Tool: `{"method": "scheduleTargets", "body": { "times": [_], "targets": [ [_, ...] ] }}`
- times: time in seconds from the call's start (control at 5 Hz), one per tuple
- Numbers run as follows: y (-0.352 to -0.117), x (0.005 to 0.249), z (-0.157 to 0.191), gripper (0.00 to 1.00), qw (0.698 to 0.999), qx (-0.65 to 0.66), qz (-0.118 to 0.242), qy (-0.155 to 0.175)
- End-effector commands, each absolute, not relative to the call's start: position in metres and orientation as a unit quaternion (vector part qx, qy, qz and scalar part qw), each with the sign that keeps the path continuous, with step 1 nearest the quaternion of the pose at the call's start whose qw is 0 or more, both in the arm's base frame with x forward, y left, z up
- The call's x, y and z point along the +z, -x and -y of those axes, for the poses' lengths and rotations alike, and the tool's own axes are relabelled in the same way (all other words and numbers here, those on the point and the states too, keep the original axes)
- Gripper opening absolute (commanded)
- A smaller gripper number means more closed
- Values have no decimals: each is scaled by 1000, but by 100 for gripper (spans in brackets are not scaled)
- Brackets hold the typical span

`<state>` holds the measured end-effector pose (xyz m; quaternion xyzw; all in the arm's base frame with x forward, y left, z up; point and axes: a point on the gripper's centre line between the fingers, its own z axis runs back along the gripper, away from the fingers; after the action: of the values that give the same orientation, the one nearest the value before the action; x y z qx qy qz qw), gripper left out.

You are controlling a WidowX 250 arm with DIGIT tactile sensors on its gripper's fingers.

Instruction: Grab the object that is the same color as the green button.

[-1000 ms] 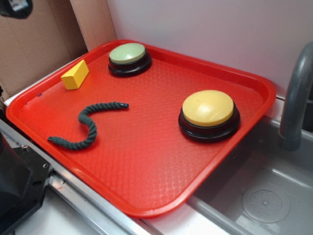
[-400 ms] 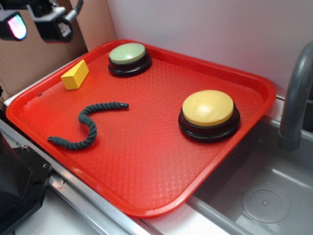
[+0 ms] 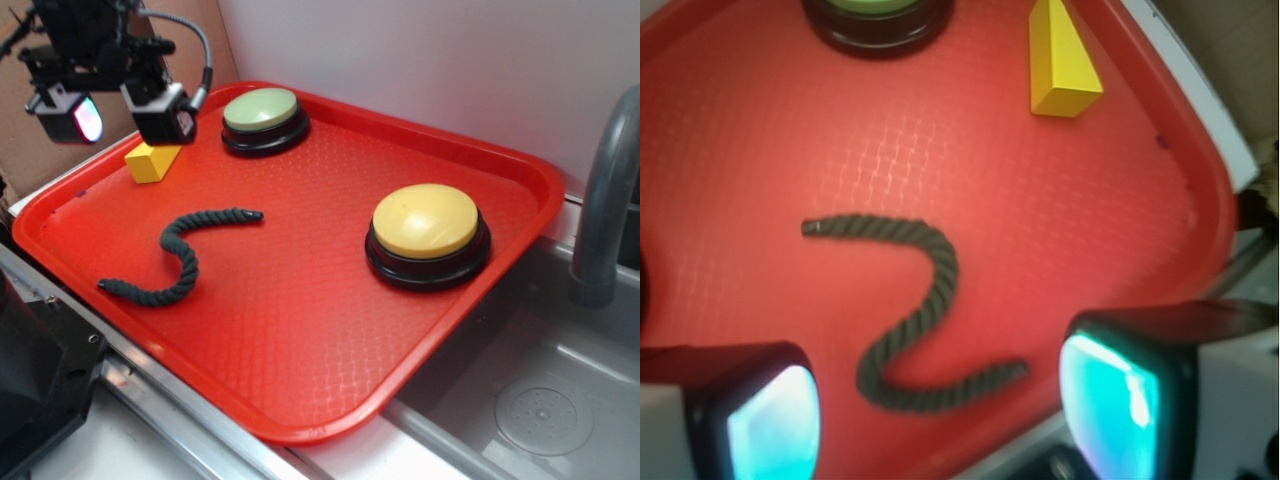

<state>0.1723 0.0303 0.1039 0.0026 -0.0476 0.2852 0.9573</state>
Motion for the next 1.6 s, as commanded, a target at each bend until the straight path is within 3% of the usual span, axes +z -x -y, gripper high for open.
{"method": "scheduleTargets", "body": {
  "times": [0.0, 0.4, 0.6, 0.8, 1.0, 1.4],
  "targets": [
    [-183, 65, -39, 100, 954, 296, 46, 12],
    [-194, 25, -48, 100, 948, 317, 22, 32],
    [-196, 17, -47, 100, 949, 314, 19, 33],
    [-197, 16, -45, 82, 951, 305, 25, 38],
    [-196, 17, -46, 0, 950, 307, 28, 50],
    [-197, 17, -47, 0, 948, 311, 27, 57]
  ]
}}
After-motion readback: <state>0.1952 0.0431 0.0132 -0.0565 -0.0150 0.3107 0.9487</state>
